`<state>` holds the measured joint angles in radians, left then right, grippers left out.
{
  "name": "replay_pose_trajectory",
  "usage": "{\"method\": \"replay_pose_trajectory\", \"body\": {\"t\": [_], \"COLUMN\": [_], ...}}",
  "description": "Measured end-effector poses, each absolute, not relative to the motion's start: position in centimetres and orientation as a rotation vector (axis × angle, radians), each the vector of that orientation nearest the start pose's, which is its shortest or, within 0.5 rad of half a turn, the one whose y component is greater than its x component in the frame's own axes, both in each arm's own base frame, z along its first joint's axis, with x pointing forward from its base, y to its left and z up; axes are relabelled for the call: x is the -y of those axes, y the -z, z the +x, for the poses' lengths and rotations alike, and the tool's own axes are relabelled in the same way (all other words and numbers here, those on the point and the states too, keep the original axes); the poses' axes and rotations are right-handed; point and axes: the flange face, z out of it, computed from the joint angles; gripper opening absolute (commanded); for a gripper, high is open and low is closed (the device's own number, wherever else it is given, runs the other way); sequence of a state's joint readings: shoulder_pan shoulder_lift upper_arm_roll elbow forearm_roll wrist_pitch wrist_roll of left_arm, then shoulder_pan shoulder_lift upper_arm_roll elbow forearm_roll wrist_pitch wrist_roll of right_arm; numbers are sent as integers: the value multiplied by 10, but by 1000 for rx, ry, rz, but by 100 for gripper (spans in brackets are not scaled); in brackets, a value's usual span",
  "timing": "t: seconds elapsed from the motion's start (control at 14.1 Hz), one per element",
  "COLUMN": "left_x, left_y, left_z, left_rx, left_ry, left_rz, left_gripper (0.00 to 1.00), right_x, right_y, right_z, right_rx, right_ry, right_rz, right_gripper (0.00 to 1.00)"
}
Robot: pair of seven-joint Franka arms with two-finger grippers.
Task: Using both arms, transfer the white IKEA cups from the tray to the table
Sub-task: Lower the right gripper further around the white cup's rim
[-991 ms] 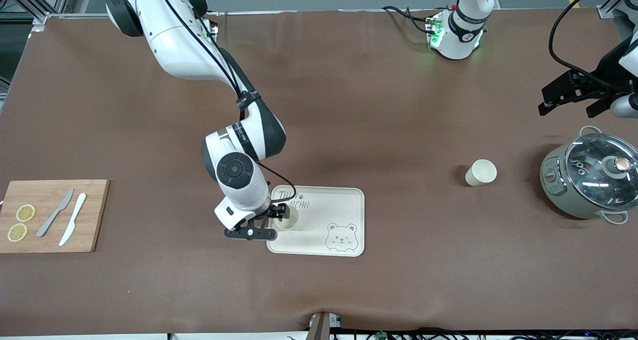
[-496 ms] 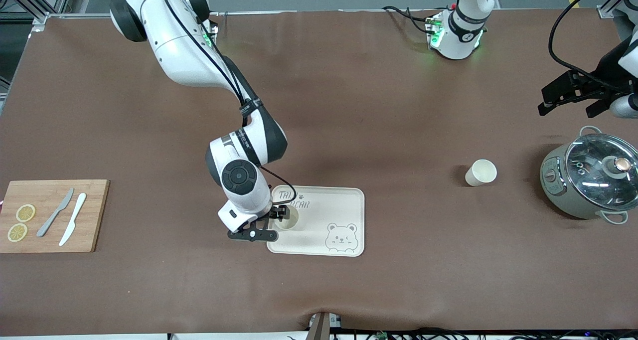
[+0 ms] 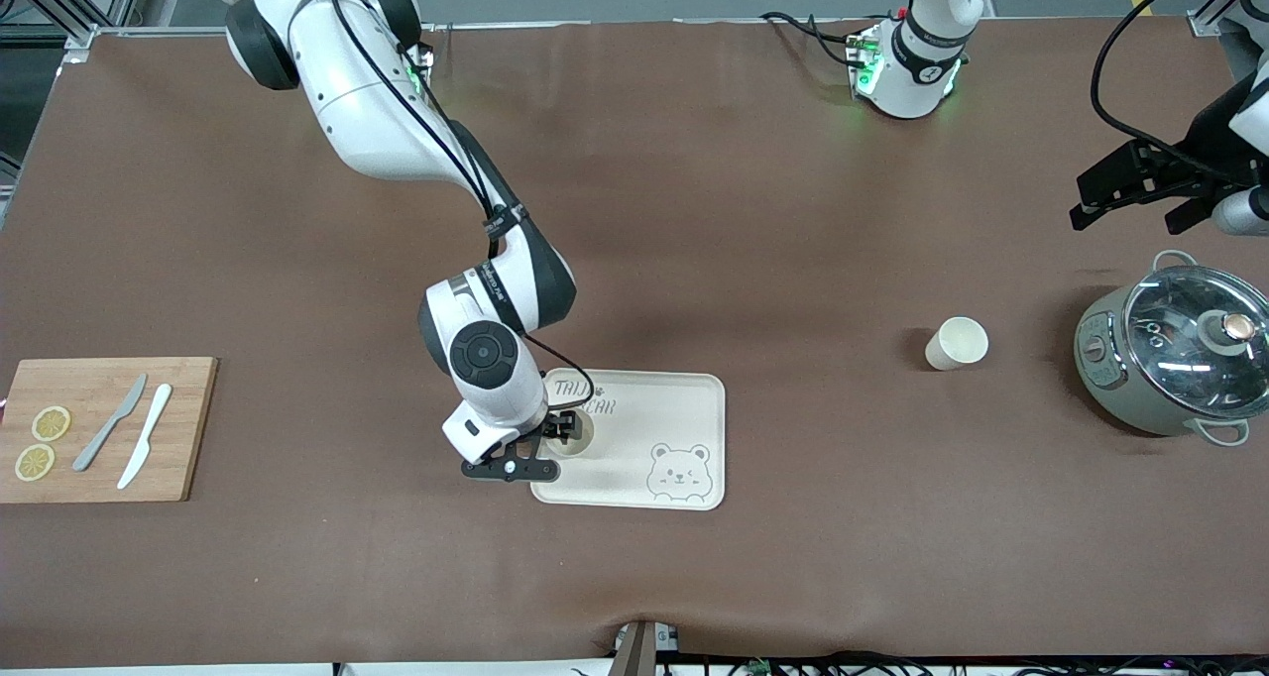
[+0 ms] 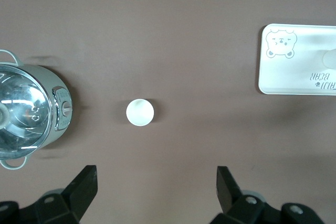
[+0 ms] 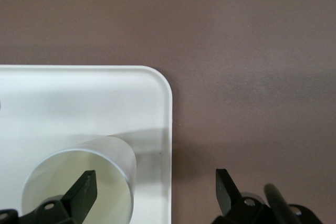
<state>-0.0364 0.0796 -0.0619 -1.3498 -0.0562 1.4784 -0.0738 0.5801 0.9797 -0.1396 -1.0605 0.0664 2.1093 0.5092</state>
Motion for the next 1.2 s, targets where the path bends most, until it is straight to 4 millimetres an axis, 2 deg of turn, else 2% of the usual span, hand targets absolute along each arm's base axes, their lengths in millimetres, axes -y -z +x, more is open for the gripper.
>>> {"method": "replay_pose_trajectory", "body": {"t": [0.21,0.71,0.99,1.2], "left_x": [60,59,58,58], "left_y": [-675,-675,-674,-674], "left_z": [566,566,566,566], "left_rx": [-49,-44,-43,-43], "left_ry": [69,69,68,67], "left_rz": [-3205,-3205,-3205,-3205], "left_gripper": [100,100,100,100], "right_x": [-371,-371,-365,-365], "right_y": [-236,-235,-216,-215], "right_z": [690,691,688,688], "right_rx": [-53,-48,-51,-50], "right_ry": [145,154,142,142], "right_rz": [-3154,-3151,-3158,-3158], "right_gripper": [100,100,100,100]}}
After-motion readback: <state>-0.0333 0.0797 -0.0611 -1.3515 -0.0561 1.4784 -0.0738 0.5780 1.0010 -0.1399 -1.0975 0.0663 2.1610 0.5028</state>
